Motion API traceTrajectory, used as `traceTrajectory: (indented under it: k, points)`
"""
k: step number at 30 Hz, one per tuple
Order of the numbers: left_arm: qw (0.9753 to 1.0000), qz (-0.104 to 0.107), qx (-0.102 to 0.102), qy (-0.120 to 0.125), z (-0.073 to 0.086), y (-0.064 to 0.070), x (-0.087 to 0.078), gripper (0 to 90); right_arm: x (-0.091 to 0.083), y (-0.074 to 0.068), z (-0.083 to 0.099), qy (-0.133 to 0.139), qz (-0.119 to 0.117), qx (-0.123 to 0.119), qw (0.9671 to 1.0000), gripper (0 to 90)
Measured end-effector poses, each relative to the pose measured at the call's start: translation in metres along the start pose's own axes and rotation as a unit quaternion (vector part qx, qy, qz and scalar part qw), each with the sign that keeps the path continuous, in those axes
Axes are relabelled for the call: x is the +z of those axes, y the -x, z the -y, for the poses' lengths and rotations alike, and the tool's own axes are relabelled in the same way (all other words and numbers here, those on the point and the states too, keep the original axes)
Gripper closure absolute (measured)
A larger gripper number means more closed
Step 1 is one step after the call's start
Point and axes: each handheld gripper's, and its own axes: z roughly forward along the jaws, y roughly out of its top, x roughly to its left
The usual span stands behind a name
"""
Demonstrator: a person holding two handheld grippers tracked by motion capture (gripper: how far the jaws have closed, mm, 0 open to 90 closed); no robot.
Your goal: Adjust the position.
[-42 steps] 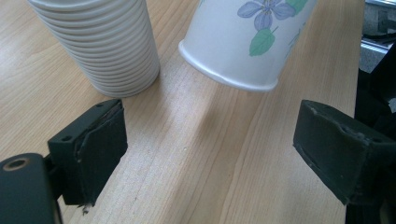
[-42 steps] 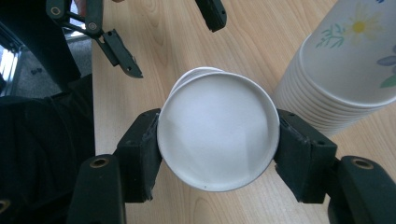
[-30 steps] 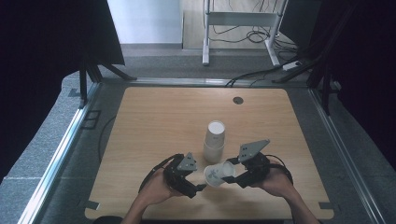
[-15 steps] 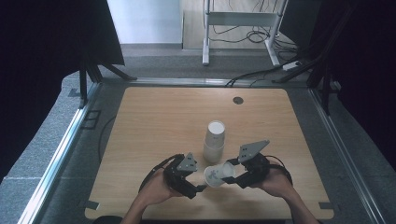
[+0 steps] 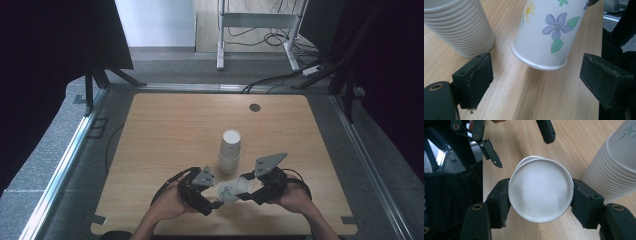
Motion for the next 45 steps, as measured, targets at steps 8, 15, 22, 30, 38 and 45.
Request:
traceTrajectory:
  k: [8, 15, 22, 30, 38, 45]
  points:
    - [0.9997, 0.017, 0.016, -0.006, -0.002, 0.004, 0.005, 11.0, 0.001, 0.001, 0.003, 0.018, -0.021, -0.006, 0.9996, 37.0]
    - [0.9990, 0.028, 0.029, -0.019, -0.002, 0.007, 0.012, 11.1, 0.003, 0.001, 0.003, 0.027, -0.030, -0.011, 0.9991, 37.1]
    - [0.9986, 0.033, 0.032, -0.027, -0.003, 0.007, 0.020, 12.2, 0.004, 0.000, 0.003, 0.033, -0.037, -0.015, 0.9987, 37.1]
    - [0.9986, 0.038, 0.027, -0.024, -0.002, 0.006, 0.025, 14.2, 0.002, 0.000, 0.003, 0.045, -0.044, -0.017, 0.9979, 37.1]
    - [0.9988, 0.039, 0.025, -0.013, -0.001, 0.004, 0.023, 24.4, 0.001, 0.000, 0.003, 0.051, -0.048, -0.021, 0.9973, 37.2]
    - [0.9988, 0.037, 0.025, -0.019, -0.001, 0.004, 0.023, 28.5, 0.002, 0.001, 0.004, 0.044, -0.051, -0.021, 0.9975, 37.1]
